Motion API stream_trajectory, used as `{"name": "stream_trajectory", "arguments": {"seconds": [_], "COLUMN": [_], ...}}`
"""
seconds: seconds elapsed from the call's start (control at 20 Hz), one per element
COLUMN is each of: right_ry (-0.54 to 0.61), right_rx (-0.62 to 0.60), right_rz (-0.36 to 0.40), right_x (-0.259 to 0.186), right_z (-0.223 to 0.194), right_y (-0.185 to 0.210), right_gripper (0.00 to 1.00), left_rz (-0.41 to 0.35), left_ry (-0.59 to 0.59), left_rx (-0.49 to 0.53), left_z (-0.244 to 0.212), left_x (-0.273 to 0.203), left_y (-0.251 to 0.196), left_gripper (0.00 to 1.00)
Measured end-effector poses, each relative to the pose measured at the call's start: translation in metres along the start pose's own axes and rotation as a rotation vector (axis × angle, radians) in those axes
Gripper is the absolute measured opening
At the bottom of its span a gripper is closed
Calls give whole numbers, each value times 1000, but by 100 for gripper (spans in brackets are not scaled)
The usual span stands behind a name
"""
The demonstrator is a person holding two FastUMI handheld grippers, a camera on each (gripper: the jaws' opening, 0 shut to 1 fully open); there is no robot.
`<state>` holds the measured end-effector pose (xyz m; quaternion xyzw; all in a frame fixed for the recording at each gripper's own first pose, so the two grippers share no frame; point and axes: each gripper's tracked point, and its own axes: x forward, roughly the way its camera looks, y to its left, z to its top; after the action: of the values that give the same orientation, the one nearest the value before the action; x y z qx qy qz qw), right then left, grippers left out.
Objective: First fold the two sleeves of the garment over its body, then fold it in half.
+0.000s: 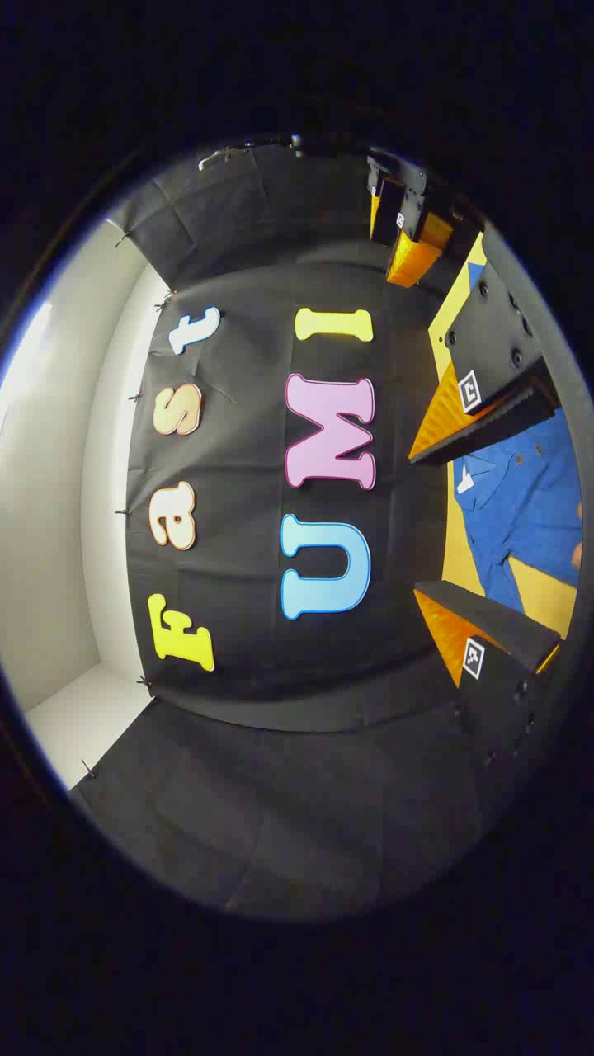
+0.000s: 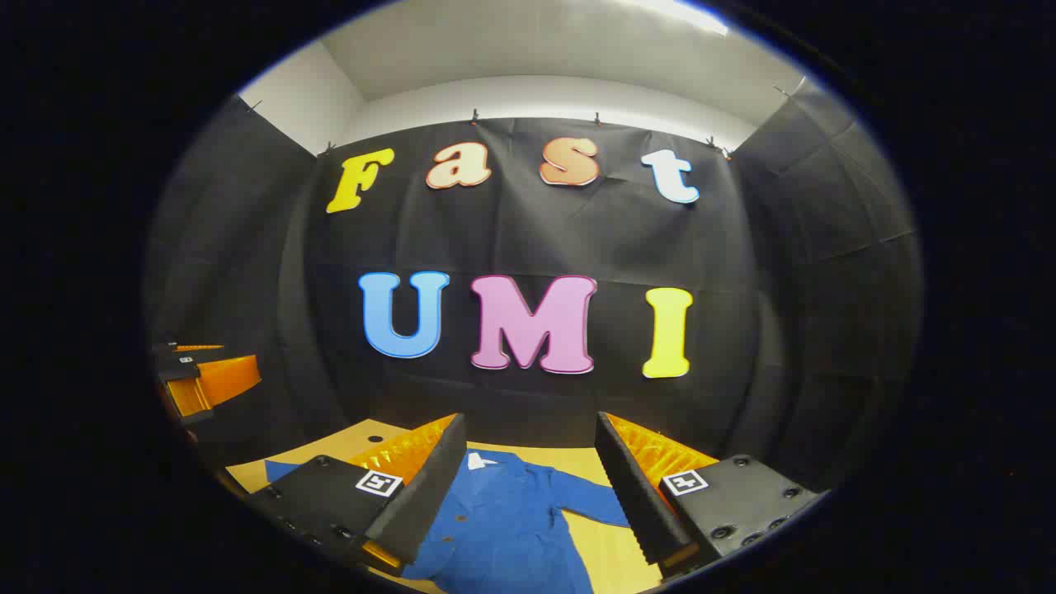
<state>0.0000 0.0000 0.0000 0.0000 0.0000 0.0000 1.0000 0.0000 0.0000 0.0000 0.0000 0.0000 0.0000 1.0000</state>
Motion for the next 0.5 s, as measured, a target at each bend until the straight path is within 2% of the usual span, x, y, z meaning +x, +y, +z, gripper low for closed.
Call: {"name": "stream_trajectory", "arguments": {"seconds": [0.15,0.25,0.35,0.5], "right_ry": [-34,-67,-72,-66], "right_rx": [16,21,7,-10], "right_rz": [50,87,91,76], "right_x": [29,43,54,61], "right_z": [8,15,15,20], "right_y": [24,40,51,68], "right_gripper": [99,98,95,98], "left_rz": [17,27,20,-29], "left_ry": [24,34,24,-12], "left_rx": [36,16,-7,26], "left_z": [-7,-6,-1,7], "left_x": [30,49,62,72], "left_y": [9,12,13,20], "left_gripper": [81,81,81,81]}}
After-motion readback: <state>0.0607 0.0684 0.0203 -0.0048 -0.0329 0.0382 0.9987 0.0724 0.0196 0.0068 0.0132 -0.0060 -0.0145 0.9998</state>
